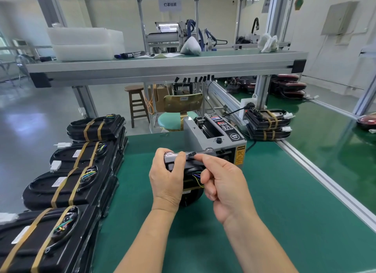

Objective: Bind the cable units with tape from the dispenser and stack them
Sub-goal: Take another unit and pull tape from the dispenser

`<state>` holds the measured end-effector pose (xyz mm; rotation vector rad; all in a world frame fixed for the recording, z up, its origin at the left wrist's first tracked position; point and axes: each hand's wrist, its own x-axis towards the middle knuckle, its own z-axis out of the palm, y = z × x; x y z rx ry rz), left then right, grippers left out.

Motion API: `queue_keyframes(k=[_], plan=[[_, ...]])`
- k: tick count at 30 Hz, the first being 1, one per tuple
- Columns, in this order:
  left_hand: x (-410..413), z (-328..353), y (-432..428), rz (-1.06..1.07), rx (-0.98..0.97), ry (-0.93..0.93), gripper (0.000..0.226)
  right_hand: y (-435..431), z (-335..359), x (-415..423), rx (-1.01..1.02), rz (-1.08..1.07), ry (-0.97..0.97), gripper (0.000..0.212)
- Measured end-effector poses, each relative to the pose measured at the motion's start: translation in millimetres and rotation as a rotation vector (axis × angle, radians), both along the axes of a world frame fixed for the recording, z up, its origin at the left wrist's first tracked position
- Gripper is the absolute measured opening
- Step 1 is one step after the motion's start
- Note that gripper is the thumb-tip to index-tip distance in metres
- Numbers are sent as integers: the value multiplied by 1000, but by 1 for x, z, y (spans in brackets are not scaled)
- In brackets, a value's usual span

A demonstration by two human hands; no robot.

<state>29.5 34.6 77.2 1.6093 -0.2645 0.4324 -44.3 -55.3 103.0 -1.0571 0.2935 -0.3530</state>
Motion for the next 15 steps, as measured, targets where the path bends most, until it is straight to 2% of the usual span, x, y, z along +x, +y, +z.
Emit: queue_keyframes(k=[15], plan=[[7, -4, 2, 24, 3, -5, 38, 4, 0, 3, -22, 14, 5, 26]])
